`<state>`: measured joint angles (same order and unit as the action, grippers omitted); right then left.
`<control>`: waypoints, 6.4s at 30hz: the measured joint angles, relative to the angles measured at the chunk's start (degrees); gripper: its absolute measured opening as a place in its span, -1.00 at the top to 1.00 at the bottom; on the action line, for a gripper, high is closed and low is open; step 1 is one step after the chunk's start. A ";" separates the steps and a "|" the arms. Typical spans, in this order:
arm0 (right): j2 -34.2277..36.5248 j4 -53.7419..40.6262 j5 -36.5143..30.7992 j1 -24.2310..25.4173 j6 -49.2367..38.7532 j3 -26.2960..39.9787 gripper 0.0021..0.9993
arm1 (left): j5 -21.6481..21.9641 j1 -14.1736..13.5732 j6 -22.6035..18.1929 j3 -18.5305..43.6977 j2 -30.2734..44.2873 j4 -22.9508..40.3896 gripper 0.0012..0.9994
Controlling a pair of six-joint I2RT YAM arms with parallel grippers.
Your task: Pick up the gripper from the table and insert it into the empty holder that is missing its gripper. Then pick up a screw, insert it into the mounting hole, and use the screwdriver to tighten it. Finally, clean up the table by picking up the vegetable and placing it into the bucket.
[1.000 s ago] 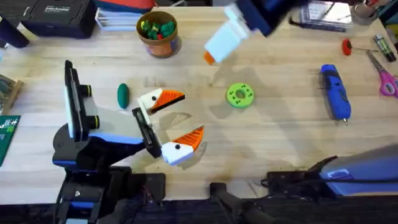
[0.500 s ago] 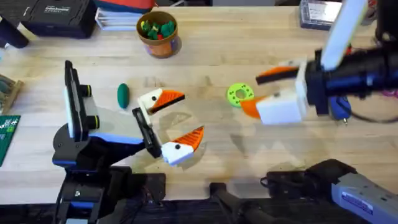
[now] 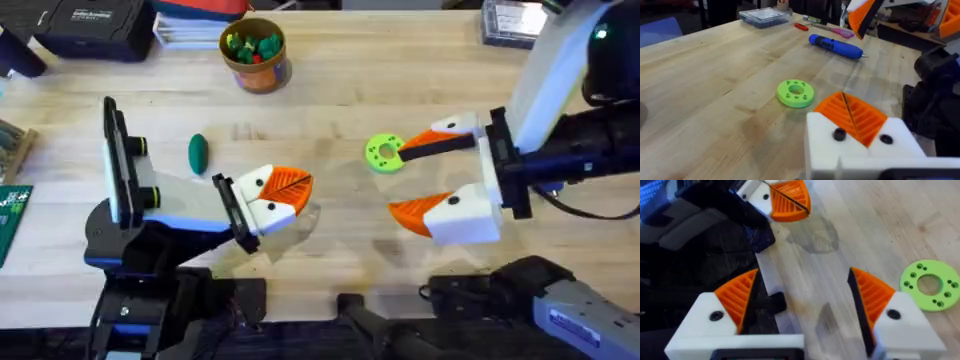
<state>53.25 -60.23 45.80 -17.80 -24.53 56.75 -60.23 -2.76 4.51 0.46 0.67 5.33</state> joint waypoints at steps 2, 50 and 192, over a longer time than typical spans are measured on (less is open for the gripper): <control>-0.02 0.04 0.32 0.00 -0.85 0.00 -0.99 | 0.00 0.00 -0.02 0.01 0.00 0.01 0.98; 28.24 13.60 -46.67 38.41 8.89 12.14 -0.99 | 0.00 0.00 -0.02 -0.01 0.00 0.01 0.98; 10.57 107.24 -21.39 -33.66 23.87 -17.94 0.95 | 0.00 0.00 -0.02 -0.01 0.00 0.02 0.98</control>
<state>63.82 47.01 24.41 -51.46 -0.67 38.81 -60.23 -2.76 4.49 0.45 0.67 5.35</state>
